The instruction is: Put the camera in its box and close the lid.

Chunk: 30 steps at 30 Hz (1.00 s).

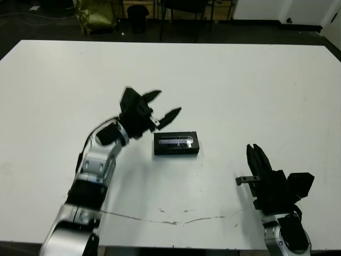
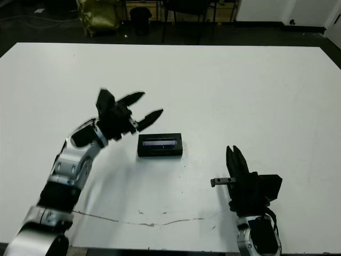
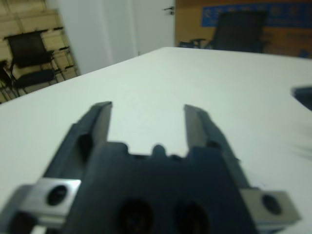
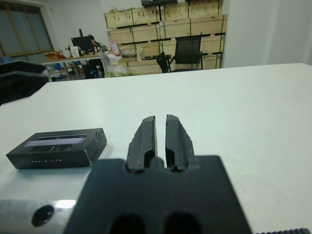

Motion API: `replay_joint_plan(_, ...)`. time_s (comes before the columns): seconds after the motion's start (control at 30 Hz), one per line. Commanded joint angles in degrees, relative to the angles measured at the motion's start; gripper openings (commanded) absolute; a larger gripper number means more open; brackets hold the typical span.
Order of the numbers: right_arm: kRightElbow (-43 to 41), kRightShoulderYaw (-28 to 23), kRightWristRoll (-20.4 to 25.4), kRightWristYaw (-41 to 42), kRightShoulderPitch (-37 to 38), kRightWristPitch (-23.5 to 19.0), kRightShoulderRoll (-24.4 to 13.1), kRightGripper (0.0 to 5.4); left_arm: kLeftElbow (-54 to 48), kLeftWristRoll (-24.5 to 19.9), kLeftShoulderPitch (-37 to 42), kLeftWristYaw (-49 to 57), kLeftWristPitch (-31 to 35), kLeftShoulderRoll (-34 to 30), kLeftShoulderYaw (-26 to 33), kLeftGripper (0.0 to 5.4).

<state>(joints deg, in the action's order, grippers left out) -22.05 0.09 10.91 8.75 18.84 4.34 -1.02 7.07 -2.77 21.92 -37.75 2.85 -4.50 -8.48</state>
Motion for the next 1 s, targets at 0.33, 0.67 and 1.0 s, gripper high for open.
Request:
replay_joint_plan(0.33, -0.4, -0.1, -0.5, -0.7, 0.8, -1.0, -0.4, 0.0, -9.2, 8.5, -9.6, 6.6, -4.2, -3.2, -9.3, 0.07)
replay_joint_plan(0.67, -0.1, -0.1, -1.6, -1.1, 0.9, -1.0, -0.4, 0.0, -6.7, 13.6, -8.7, 18.4, 4.4, 1.4, -11.0, 0.03)
replay_joint_plan(1.0, -0.9, -0.1, -1.5, -1.2, 1.3, -1.7, -0.7, 0.0, -4.2, 16.5, -6.6, 20.3, 9.1, 2.3, -13.4, 0.03)
